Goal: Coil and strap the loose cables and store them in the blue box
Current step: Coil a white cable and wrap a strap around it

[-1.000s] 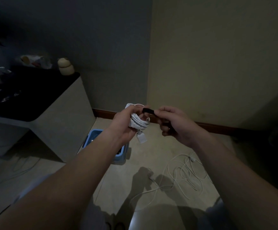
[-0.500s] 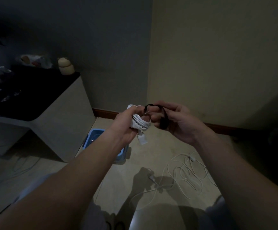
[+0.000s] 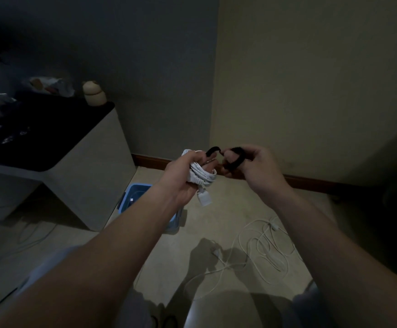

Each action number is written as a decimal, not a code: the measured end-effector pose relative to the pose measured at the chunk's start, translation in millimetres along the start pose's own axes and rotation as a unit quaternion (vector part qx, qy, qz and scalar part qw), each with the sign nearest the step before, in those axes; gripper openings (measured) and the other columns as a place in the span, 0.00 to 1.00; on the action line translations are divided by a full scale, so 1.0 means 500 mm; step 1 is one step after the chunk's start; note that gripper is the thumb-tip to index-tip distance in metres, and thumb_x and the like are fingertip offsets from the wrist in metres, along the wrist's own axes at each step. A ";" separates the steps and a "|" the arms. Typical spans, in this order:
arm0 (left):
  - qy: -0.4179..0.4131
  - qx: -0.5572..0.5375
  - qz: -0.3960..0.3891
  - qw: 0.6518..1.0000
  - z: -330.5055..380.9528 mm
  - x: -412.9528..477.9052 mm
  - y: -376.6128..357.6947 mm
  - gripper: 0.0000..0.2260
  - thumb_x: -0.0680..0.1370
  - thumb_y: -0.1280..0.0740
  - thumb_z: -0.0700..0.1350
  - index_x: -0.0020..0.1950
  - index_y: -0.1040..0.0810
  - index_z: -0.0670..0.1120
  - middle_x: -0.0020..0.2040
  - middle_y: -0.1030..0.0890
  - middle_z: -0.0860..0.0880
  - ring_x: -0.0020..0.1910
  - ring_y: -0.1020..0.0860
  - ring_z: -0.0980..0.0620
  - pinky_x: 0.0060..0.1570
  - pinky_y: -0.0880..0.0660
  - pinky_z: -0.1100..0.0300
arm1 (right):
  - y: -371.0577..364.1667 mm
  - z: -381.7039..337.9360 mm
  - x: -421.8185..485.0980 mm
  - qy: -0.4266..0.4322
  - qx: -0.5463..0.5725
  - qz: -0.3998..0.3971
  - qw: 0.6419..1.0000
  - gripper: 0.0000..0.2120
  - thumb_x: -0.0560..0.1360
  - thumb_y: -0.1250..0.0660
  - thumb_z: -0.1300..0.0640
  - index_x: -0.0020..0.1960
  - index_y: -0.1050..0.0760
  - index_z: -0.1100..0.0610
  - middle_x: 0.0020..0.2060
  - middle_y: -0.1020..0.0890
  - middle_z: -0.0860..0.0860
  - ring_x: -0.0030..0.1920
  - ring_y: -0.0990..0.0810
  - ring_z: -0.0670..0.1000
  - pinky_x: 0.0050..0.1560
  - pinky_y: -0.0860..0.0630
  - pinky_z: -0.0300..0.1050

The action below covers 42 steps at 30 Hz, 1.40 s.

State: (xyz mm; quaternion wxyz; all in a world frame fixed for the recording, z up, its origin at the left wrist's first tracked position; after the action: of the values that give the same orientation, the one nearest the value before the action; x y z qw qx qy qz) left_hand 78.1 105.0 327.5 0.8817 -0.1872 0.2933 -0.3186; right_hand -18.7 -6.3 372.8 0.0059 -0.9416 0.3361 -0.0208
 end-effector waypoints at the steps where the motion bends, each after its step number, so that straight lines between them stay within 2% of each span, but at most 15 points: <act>1: 0.001 0.002 0.001 1.000 0.000 -0.001 0.000 0.04 0.80 0.36 0.38 0.51 0.22 0.40 0.44 0.16 0.44 0.42 0.16 0.49 0.44 0.19 0.58 | 0.000 -0.003 0.001 0.016 -0.024 0.003 1.000 0.09 0.76 0.29 0.65 0.43 0.16 0.53 0.35 0.15 0.49 0.36 0.16 0.49 0.39 0.19 0.41; 4: 0.001 0.005 0.004 1.000 0.001 -0.002 -0.001 0.05 0.80 0.37 0.38 0.52 0.22 0.40 0.45 0.16 0.44 0.43 0.16 0.49 0.46 0.18 0.57 | 0.002 -0.005 0.001 0.034 -0.078 0.018 0.996 0.11 0.73 0.25 0.65 0.40 0.17 0.50 0.37 0.15 0.49 0.39 0.16 0.52 0.41 0.17 0.49; 8: 0.002 0.004 0.015 1.000 0.001 -0.004 0.000 0.06 0.81 0.38 0.38 0.53 0.22 0.38 0.49 0.17 0.42 0.44 0.16 0.48 0.46 0.18 0.57 | -0.007 -0.024 -0.006 0.102 -0.157 0.026 0.982 0.13 0.71 0.22 0.64 0.39 0.18 0.47 0.44 0.16 0.47 0.44 0.17 0.48 0.45 0.20 0.43; 12: 0.033 0.001 0.052 0.998 0.000 -0.008 0.012 0.18 0.83 0.41 0.40 0.68 0.28 0.30 0.64 0.22 0.35 0.60 0.21 0.40 0.41 0.18 0.56 | -0.037 -0.038 -0.026 0.154 -0.248 -0.005 0.957 0.09 0.70 0.23 0.62 0.41 0.17 0.49 0.47 0.16 0.42 0.48 0.17 0.43 0.50 0.20 0.42; 16: 0.026 -0.023 0.055 0.998 0.008 -0.012 0.016 0.15 0.82 0.42 0.38 0.65 0.25 0.32 0.58 0.20 0.37 0.49 0.20 0.43 0.34 0.19 0.59 | -0.073 -0.036 -0.044 0.185 -0.361 -0.033 0.914 0.04 0.72 0.26 0.60 0.47 0.16 0.53 0.52 0.16 0.43 0.53 0.19 0.47 0.54 0.21 0.47; 19: 0.028 -0.039 0.054 0.997 0.005 -0.015 0.018 0.15 0.82 0.41 0.37 0.66 0.24 0.33 0.59 0.20 0.38 0.47 0.20 0.45 0.42 0.20 0.56 | -0.078 -0.028 -0.048 0.176 -0.382 -0.026 0.907 0.06 0.74 0.27 0.59 0.49 0.16 0.51 0.52 0.15 0.44 0.51 0.18 0.44 0.52 0.22 0.41; 23: 0.042 -0.059 0.044 0.996 0.001 -0.013 0.011 0.13 0.83 0.42 0.38 0.63 0.23 0.35 0.60 0.22 0.38 0.50 0.21 0.44 0.47 0.21 0.56 | -0.065 -0.018 -0.047 0.138 -0.298 0.007 0.944 0.08 0.73 0.26 0.60 0.50 0.16 0.49 0.44 0.15 0.40 0.47 0.18 0.38 0.49 0.24 0.32; 27: 0.050 -0.064 0.048 0.996 -0.005 -0.007 0.009 0.16 0.84 0.43 0.39 0.69 0.26 0.34 0.59 0.24 0.40 0.55 0.24 0.46 0.52 0.24 0.55 | -0.077 -0.014 -0.054 0.132 -0.304 0.009 0.943 0.09 0.75 0.29 0.60 0.54 0.17 0.51 0.49 0.14 0.44 0.51 0.17 0.41 0.54 0.22 0.39; 30: 0.057 -0.079 0.043 0.994 -0.009 0.000 0.011 0.17 0.84 0.43 0.39 0.71 0.28 0.34 0.64 0.23 0.40 0.62 0.25 0.46 0.67 0.28 0.53 | -0.089 -0.017 -0.057 0.130 -0.330 -0.016 0.935 0.14 0.72 0.28 0.58 0.57 0.19 0.51 0.52 0.15 0.45 0.55 0.18 0.44 0.57 0.23 0.43; 32: 0.058 -0.075 0.034 0.995 -0.009 0.000 0.012 0.17 0.84 0.42 0.40 0.70 0.27 0.35 0.63 0.22 0.40 0.61 0.24 0.47 0.73 0.33 0.52 | -0.096 -0.015 -0.058 0.122 -0.354 -0.044 0.926 0.20 0.69 0.25 0.56 0.60 0.21 0.50 0.54 0.16 0.46 0.57 0.19 0.47 0.58 0.23 0.48; 34: 0.063 -0.068 0.027 0.995 -0.010 -0.004 0.010 0.17 0.84 0.42 0.40 0.70 0.26 0.36 0.61 0.21 0.42 0.61 0.24 0.47 0.72 0.32 0.52 | -0.103 -0.011 -0.057 0.119 -0.390 -0.062 0.911 0.25 0.66 0.24 0.57 0.62 0.23 0.50 0.55 0.17 0.47 0.57 0.20 0.50 0.58 0.24 0.52; 36: 0.069 -0.069 0.019 0.995 -0.011 -0.006 0.008 0.16 0.84 0.41 0.40 0.70 0.26 0.37 0.66 0.21 0.43 0.64 0.23 0.46 0.69 0.29 0.51 | -0.105 -0.007 -0.053 0.120 -0.403 -0.060 0.905 0.27 0.65 0.24 0.59 0.63 0.23 0.50 0.55 0.18 0.49 0.57 0.21 0.52 0.57 0.24 0.53; 39: 0.075 -0.068 0.009 0.995 -0.012 -0.012 0.003 0.15 0.84 0.40 0.41 0.69 0.25 0.39 0.66 0.21 0.43 0.56 0.20 0.46 0.61 0.26 0.51 | -0.106 0.000 -0.048 0.121 -0.403 -0.055 0.906 0.26 0.64 0.22 0.60 0.61 0.23 0.50 0.53 0.17 0.47 0.54 0.21 0.51 0.55 0.23 0.51; 41: 0.082 -0.062 0.002 0.995 -0.013 -0.019 -0.002 0.16 0.84 0.41 0.41 0.69 0.25 0.39 0.66 0.21 0.43 0.54 0.20 0.46 0.54 0.24 0.52 | -0.103 0.000 -0.046 0.124 -0.386 -0.054 0.912 0.24 0.63 0.21 0.60 0.56 0.22 0.47 0.46 0.18 0.41 0.48 0.21 0.40 0.48 0.25 0.39; 42: 0.085 -0.058 -0.001 0.995 -0.014 -0.022 -0.005 0.16 0.84 0.41 0.42 0.70 0.25 0.39 0.67 0.21 0.43 0.58 0.20 0.45 0.54 0.24 0.51 | -0.100 -0.001 -0.045 0.120 -0.370 -0.056 0.920 0.23 0.62 0.21 0.60 0.53 0.22 0.45 0.42 0.19 0.37 0.44 0.22 0.36 0.44 0.28 0.31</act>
State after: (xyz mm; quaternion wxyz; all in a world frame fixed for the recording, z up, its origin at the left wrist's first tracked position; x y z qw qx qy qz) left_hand 65.7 109.8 328.1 0.8409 -0.2107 0.3851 -0.3166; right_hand -4.4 46.6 373.9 -0.3845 -0.8844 0.2644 -0.0079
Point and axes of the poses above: each hand's wrist, its own x-axis towards the middle knuckle, its own y-axis out of the back of the hand, z = x × y, the point moved 9 cm from there along x, towards the middle knuckle
